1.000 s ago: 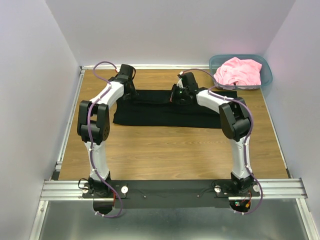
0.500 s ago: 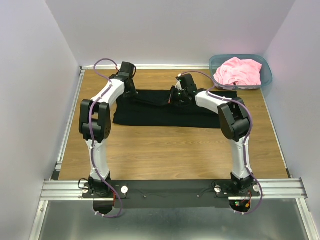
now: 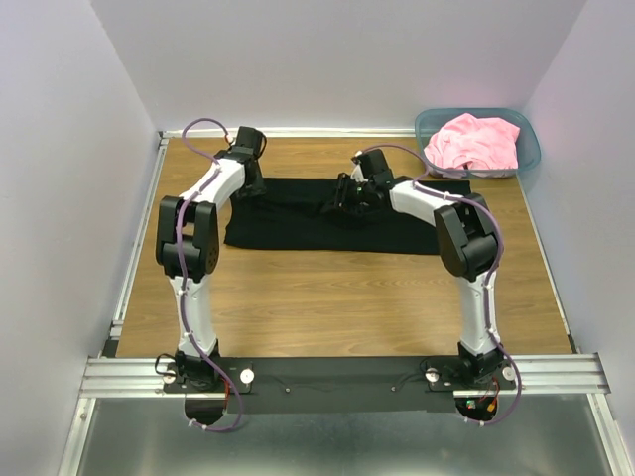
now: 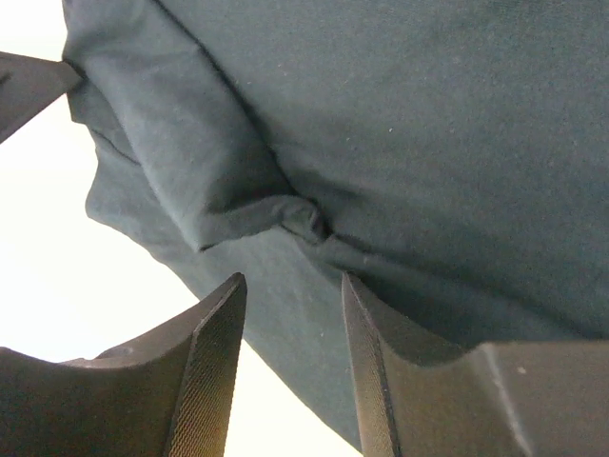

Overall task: Fold and stack the t-shirts
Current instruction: Fold the tshirt

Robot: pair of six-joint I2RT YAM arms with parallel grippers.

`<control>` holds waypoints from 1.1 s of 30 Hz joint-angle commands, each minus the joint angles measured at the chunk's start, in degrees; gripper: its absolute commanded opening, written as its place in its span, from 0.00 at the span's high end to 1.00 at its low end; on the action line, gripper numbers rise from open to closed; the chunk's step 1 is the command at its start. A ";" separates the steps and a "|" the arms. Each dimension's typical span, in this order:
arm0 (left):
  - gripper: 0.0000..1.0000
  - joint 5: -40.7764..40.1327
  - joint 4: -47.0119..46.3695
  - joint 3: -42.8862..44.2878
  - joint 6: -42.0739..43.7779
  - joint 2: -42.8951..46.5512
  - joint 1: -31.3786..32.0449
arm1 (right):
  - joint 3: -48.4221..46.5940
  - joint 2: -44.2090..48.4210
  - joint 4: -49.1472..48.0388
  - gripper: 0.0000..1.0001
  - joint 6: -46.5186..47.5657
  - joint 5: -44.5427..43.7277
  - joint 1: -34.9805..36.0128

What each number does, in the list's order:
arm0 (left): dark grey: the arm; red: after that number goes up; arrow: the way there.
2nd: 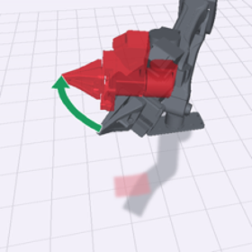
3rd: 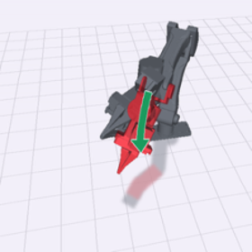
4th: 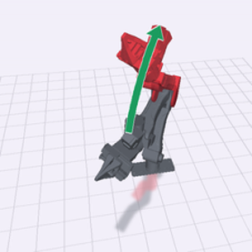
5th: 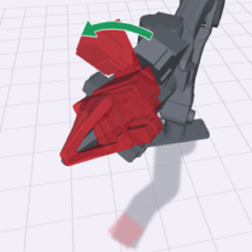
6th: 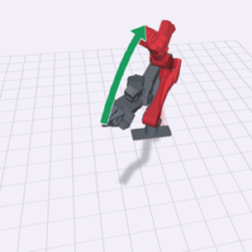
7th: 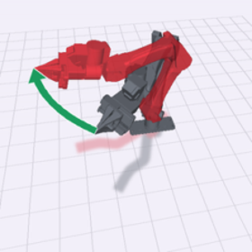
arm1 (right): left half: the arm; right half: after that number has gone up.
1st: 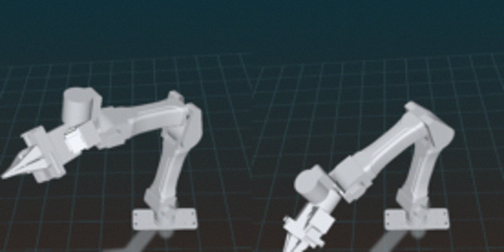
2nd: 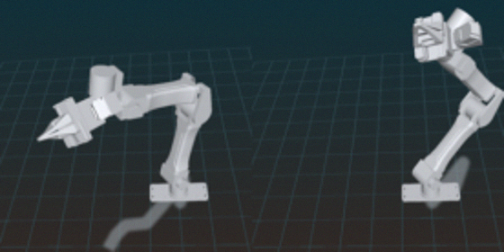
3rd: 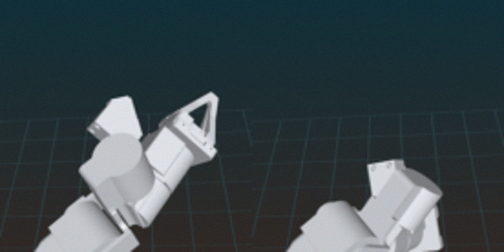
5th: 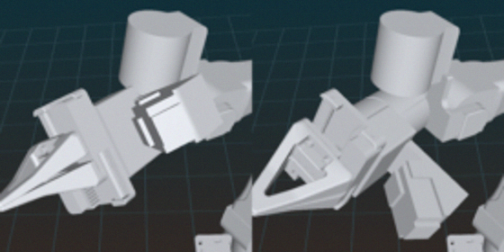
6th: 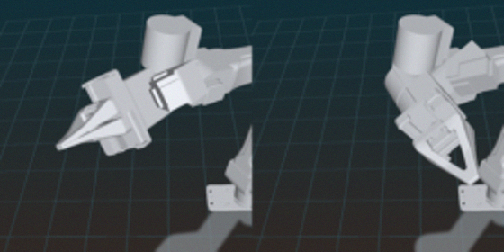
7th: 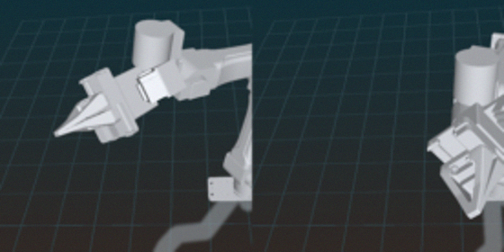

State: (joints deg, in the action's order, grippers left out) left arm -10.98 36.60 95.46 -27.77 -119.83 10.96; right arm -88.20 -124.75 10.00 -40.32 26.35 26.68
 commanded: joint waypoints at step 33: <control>0.37 10.54 -11.11 -10.56 -1.32 11.46 -2.96 | -17.97 -8.22 3.36 0.46 3.14 9.95 1.54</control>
State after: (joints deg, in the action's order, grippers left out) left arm -2.72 27.49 85.62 -28.36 -110.63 8.23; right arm -104.31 -129.56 12.75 -37.89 35.38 28.18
